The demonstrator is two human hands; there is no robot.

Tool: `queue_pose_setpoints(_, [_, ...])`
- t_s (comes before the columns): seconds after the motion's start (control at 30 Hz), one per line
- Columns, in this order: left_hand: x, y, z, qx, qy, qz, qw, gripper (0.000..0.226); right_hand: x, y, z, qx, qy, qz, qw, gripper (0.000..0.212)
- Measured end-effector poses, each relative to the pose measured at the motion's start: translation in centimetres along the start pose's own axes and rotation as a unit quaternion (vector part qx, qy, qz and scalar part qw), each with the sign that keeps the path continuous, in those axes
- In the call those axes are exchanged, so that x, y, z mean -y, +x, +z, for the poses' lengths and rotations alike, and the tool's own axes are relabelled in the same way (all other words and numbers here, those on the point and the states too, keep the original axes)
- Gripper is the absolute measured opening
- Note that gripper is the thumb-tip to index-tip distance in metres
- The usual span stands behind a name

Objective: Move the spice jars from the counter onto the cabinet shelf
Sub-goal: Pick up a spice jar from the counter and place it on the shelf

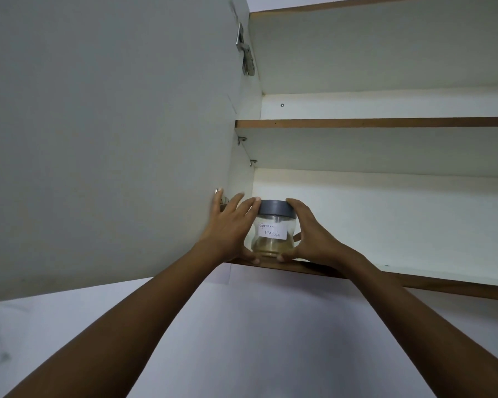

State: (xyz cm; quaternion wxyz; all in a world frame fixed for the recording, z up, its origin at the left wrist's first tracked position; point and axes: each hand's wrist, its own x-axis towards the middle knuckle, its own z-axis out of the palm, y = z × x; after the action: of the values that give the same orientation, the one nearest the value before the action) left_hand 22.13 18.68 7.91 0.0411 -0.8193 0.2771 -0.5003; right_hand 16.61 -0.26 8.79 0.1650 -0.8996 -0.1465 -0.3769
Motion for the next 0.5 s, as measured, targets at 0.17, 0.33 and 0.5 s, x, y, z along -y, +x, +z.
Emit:
queue_pose_setpoints(0.17, [-0.5, -1.6, 0.7, 0.0, 0.151, -0.069, 0.986, 0.101, -0.1, 0.6, 1.2, -0.027, 0.023, 0.008, 0.999, 0.107])
queue_pose_setpoints(0.33, [-0.7, -2.5, 2.8, 0.003, 0.174, -0.083, 0.981, 0.094, 0.5, 1.5, 2.7, -0.019, 0.057, 0.004, 0.998, 0.11])
queue_pose_setpoints(0.5, [-1.1, -2.8, 3.0, 0.0, 0.152, -0.088, 0.984, 0.09, 1.7, 2.3, 4.1, -0.017, 0.073, 0.001, 0.997, 0.107])
